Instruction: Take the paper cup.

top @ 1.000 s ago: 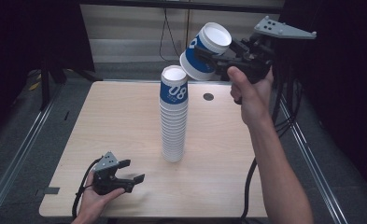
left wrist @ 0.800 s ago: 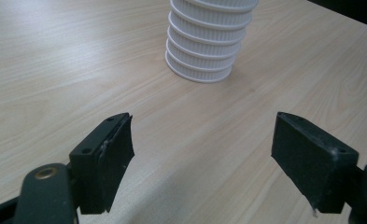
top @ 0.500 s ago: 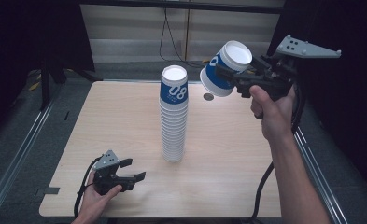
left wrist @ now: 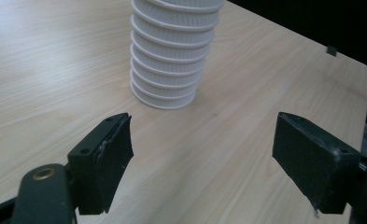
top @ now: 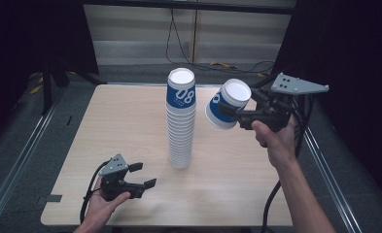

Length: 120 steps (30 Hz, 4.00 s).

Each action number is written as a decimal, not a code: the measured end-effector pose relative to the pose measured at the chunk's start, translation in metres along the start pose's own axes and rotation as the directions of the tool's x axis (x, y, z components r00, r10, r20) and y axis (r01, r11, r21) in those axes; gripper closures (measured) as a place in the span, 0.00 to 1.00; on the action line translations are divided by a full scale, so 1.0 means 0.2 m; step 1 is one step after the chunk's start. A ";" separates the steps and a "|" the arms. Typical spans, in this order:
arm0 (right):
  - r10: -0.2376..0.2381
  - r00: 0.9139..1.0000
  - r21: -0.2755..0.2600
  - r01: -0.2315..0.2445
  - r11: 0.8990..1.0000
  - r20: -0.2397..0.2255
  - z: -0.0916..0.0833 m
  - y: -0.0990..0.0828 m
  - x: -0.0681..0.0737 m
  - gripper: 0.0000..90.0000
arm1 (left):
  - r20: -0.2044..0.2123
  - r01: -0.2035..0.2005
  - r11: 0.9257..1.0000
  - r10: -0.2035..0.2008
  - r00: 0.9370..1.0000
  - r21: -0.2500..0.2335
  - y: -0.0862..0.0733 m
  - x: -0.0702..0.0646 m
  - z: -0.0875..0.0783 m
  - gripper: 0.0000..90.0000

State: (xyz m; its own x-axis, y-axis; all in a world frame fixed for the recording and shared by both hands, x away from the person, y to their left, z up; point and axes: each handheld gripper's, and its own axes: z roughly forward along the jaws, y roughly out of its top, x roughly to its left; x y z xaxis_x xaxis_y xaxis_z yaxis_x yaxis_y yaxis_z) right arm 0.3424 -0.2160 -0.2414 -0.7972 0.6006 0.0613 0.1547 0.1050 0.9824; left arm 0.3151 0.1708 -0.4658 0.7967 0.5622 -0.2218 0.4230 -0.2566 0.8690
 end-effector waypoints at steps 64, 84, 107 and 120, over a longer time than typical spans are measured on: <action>0.170 0.938 0.174 -0.122 0.977 -0.303 0.32 -0.73 0.16 0.31 | 0.271 -0.131 0.987 0.153 0.950 -0.097 0.22 -0.22 0.20 0.17; 0.173 0.928 0.205 -0.108 0.973 -0.331 0.40 -0.75 0.23 0.31 | 0.272 -0.158 0.985 0.171 0.947 -0.069 0.21 -0.24 0.25 0.13; 0.174 0.929 0.240 -0.097 0.966 -0.325 0.42 -0.76 0.26 0.20 | 0.283 -0.191 0.981 0.195 0.939 -0.042 0.21 -0.22 0.25 0.22; 0.187 0.936 0.229 -0.120 0.966 -0.298 0.34 -0.73 0.21 0.16 | 0.281 -0.182 0.983 0.174 0.944 0.004 0.21 -0.19 0.23 0.24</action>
State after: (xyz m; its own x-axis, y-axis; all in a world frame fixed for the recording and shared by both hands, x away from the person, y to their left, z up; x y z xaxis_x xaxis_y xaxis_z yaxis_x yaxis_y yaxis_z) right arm 0.3258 -0.1514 -0.3944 -0.8912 0.3461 0.2933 0.3785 0.2107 0.9013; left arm 0.3220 0.1024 -0.4416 0.9468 0.2650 -0.1824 0.2723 -0.3580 0.8932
